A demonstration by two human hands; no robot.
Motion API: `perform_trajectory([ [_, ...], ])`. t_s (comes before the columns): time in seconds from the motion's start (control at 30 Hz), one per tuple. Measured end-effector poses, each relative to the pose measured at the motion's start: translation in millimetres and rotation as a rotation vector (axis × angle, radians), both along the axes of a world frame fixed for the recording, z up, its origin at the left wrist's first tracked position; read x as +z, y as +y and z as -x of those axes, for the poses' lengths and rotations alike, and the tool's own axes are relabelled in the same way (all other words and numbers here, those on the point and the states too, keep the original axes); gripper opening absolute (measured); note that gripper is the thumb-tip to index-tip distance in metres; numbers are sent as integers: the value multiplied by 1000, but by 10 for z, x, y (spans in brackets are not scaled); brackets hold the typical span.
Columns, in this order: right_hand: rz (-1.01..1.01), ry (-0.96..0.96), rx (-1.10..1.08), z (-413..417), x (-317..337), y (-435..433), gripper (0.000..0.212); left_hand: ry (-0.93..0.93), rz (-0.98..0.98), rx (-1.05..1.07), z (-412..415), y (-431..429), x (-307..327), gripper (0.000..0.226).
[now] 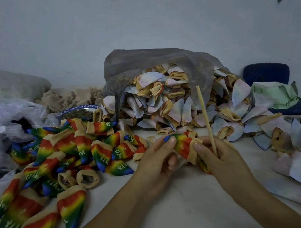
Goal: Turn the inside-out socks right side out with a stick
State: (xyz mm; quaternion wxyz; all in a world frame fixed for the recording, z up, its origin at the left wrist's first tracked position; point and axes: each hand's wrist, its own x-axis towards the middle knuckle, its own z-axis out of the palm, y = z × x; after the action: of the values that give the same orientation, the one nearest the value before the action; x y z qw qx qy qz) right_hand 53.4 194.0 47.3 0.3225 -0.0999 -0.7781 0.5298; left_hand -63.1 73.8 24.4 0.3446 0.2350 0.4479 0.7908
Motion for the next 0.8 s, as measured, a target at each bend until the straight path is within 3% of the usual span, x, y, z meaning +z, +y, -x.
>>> perform_trajectory([
  [0.13, -25, 8, 48, -38, 11, -3, 26, -158, -96, -1, 43, 0, -12, 21],
  [0.23, -132, -71, 29, -45, 14, -16, 25, -46, -61, 76, 20, 27, -35, 26],
  [0.33, -356, -157, -109, -5, -30, 15, 17, 173, 129, 162, -41, 24, -21, 7],
  [0.43, -269, -181, -140, 23, -51, 49, 7, 314, 237, 219, -70, 35, -11, 3],
  [0.6, 67, -208, -24, 33, -23, 33, 12, 171, 109, 195, -78, 53, 1, 28],
  [0.7, 35, -215, 4, 5, 3, 15, 35, -3, -17, 129, -76, 47, 2, 26],
  [0.8, -37, -244, -10, -9, -19, -17, 46, 0, -3, 161, -75, 47, -8, 19],
])
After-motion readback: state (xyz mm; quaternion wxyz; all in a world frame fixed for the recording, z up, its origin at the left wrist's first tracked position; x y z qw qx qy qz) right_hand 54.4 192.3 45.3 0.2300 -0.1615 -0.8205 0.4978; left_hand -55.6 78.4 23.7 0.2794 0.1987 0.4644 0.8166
